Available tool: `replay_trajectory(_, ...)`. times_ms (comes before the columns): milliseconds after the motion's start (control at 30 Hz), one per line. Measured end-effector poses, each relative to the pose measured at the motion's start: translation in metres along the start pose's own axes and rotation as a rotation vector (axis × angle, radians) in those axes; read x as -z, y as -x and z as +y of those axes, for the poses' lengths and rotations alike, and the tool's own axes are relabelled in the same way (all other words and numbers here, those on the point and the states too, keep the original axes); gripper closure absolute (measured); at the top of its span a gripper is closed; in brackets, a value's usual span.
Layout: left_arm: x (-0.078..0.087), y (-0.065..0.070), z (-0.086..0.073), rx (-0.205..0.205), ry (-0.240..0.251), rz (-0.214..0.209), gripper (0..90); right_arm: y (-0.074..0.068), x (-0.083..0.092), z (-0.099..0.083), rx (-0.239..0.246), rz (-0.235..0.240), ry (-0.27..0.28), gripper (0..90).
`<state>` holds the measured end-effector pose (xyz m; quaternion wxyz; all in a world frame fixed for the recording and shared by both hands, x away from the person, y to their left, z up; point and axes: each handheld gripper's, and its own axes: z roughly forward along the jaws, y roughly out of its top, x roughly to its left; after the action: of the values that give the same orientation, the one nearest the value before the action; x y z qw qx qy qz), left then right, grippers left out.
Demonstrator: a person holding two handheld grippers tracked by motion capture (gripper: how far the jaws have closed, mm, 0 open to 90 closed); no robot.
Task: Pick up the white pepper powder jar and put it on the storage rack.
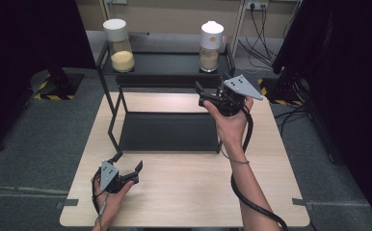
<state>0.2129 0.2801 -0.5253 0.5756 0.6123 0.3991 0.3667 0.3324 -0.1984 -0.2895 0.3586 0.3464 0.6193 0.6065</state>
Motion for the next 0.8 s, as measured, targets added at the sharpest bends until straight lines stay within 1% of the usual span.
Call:
replay_trajectory(400, 0.000, 0.000, 0.000, -0.002, 0.000, 0.000, 12.0, -0.002, 0.008, -0.017, -0.001, 0.016, -0.016, 5.8)
replay_trajectory(800, 0.000, 0.000, 0.000, -0.002, 0.000, 0.001, 12.0, -0.004, 0.014, -0.035, -0.010, 0.029, -0.043, 5.8)
